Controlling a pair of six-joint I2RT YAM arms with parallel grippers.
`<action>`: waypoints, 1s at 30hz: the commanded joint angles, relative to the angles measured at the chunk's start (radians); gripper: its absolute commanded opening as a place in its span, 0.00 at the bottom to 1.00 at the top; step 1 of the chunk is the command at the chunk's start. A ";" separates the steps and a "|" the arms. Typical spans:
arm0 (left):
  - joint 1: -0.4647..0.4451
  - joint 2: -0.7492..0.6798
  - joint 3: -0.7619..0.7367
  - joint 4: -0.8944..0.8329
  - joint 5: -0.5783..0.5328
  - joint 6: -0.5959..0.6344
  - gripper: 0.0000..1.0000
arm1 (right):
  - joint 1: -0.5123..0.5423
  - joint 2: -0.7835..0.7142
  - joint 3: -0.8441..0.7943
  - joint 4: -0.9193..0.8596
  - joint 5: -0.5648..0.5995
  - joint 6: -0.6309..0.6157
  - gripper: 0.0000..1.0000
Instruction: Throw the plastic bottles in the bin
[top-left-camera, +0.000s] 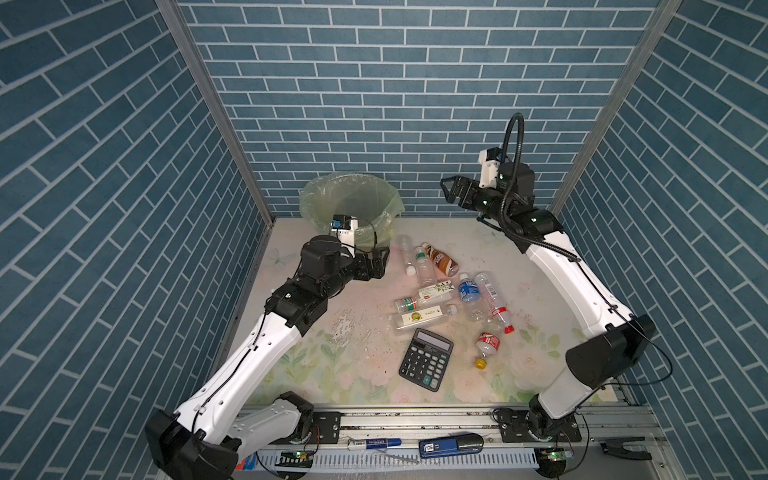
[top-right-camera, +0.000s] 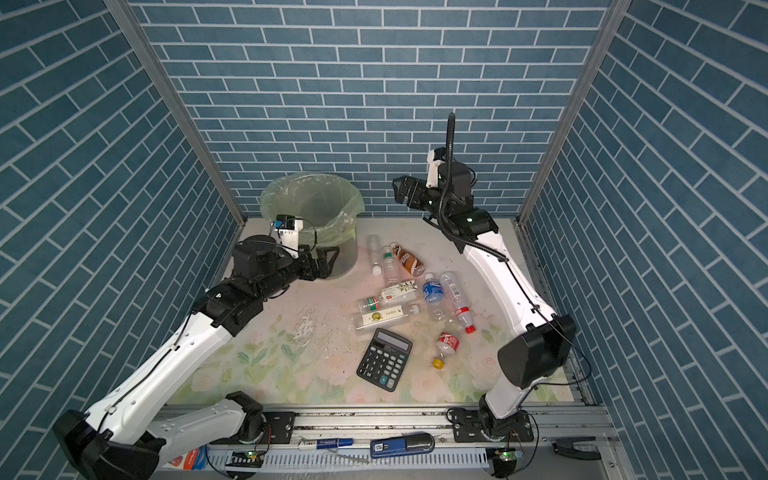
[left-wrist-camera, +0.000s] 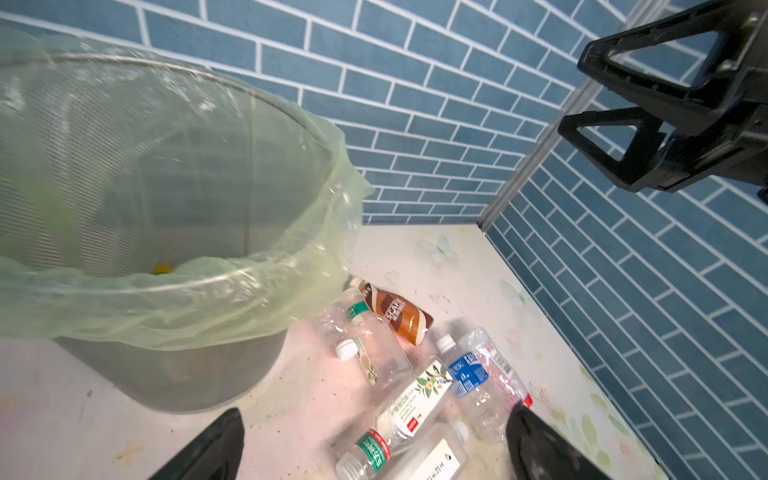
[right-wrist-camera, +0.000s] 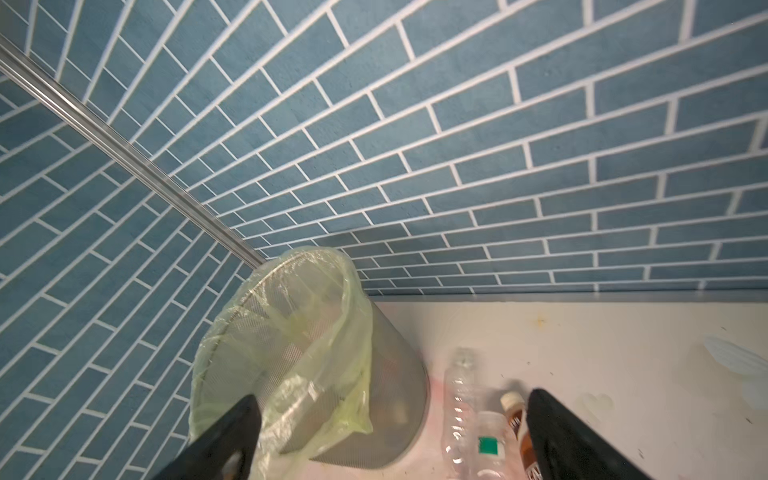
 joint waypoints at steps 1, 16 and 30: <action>-0.057 0.032 -0.014 0.001 -0.040 0.027 0.99 | -0.016 -0.136 -0.167 0.023 0.059 -0.059 0.99; -0.253 0.195 -0.134 0.137 -0.150 -0.038 0.99 | -0.032 -0.422 -0.685 -0.122 0.081 -0.096 0.99; -0.305 0.303 -0.205 0.012 -0.098 0.051 0.99 | -0.032 -0.431 -0.840 -0.060 -0.049 -0.052 0.99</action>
